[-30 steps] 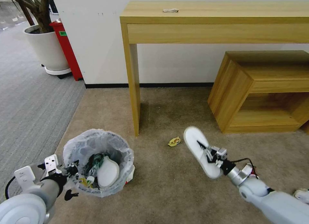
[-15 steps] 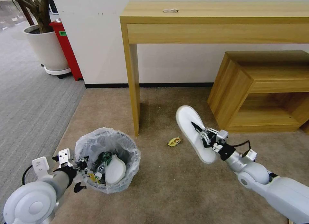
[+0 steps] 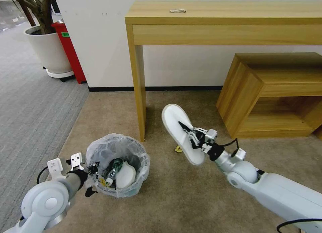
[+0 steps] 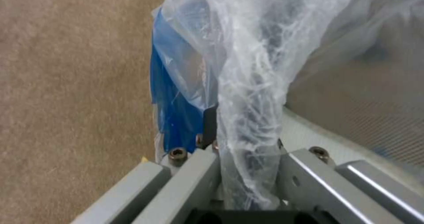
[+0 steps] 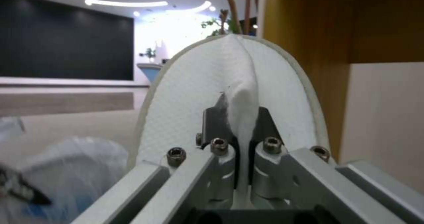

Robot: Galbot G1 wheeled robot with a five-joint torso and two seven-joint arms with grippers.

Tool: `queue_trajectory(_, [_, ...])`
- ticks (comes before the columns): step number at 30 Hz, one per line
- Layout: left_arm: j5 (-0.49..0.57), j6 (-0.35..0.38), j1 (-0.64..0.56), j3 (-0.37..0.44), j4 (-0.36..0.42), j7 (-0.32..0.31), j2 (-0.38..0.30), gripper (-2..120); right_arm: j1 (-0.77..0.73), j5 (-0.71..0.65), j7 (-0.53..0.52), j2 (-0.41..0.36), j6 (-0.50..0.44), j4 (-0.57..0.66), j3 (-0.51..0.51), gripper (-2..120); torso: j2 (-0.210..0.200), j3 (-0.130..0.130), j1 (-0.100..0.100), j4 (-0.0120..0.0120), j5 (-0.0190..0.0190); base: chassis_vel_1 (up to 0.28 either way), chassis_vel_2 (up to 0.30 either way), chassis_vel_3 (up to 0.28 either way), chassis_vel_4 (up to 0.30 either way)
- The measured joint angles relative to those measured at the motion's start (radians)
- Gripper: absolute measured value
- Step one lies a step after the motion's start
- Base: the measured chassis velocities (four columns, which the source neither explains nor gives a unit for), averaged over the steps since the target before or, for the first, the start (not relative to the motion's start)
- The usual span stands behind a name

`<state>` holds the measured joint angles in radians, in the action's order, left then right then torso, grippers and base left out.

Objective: Pick up the trash bin and place the garbage on the floor into it.

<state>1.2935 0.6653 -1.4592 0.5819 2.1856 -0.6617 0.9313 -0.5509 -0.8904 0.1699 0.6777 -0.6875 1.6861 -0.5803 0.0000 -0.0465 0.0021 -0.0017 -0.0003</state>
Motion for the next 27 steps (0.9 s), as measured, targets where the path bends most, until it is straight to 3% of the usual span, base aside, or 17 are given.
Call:
queue_trajectory(16, [-0.014,-0.003,0.026,-0.049,-0.030,0.004,-0.004,0,0.297,-0.056,-0.086,0.169,0.026,0.030,-0.257,0,0.000,0.000,0.000,0.0000,0.0000,0.000,0.000,0.000,0.000])
queue_trajectory(27, [-0.010,-0.003,0.034,-0.064,-0.030,0.001,-0.007,0,0.398,-0.081,-0.110,0.264,0.038,0.022,-0.360,0,0.000,0.000,0.000,0.0000,0.0002,0.000,0.000,0.000,0.000])
